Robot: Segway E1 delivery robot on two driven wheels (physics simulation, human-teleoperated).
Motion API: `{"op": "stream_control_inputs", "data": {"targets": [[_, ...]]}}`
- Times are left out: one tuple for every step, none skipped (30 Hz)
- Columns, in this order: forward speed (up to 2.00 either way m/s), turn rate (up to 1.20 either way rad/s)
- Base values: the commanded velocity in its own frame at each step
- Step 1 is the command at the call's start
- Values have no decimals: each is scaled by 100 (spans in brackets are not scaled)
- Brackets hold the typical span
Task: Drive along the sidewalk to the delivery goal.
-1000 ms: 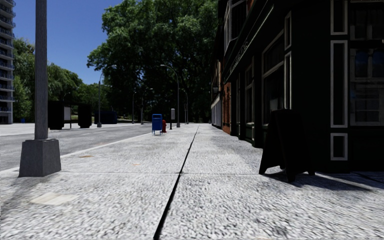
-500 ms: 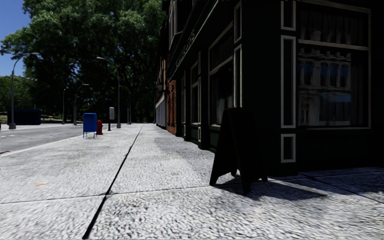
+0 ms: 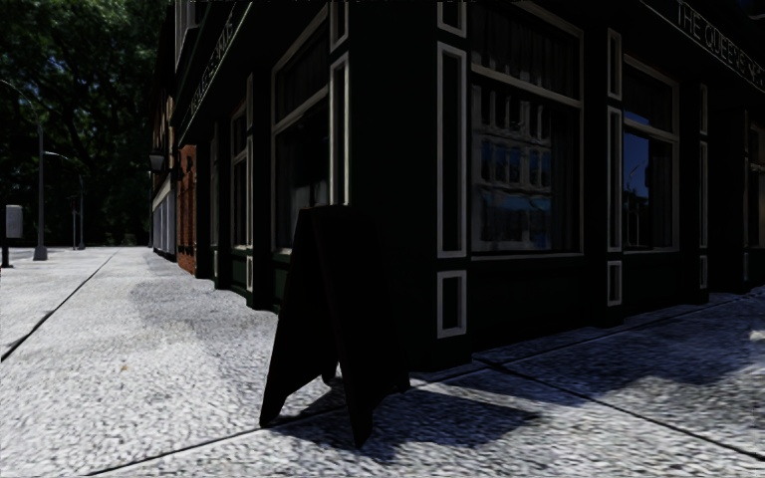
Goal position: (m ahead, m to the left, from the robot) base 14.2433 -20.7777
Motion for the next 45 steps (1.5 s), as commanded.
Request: {"op": "stream_control_inputs", "data": {"targets": [[130, -99], [130, -99], [130, -99], [130, -100], [130, -100], [130, -100], [130, -100], [130, -100], [130, -100], [130, -100], [130, -100], [130, -100], [130, -100], [130, -100], [130, -100], [130, -100], [130, -100], [130, -100], [130, -100], [130, -100], [130, -100], [130, -100], [130, -100], [130, -100], [130, -100], [130, -100], [130, -100], [130, -100], [130, -98], [130, -97], [130, -97], [130, -89], [130, -2], [147, 0], [170, 0], [200, 0], [200, 0], [200, 0], [200, 0], [200, 0], [200, 0], [200, 0], [200, 0], [200, 0], [200, 0]]}}
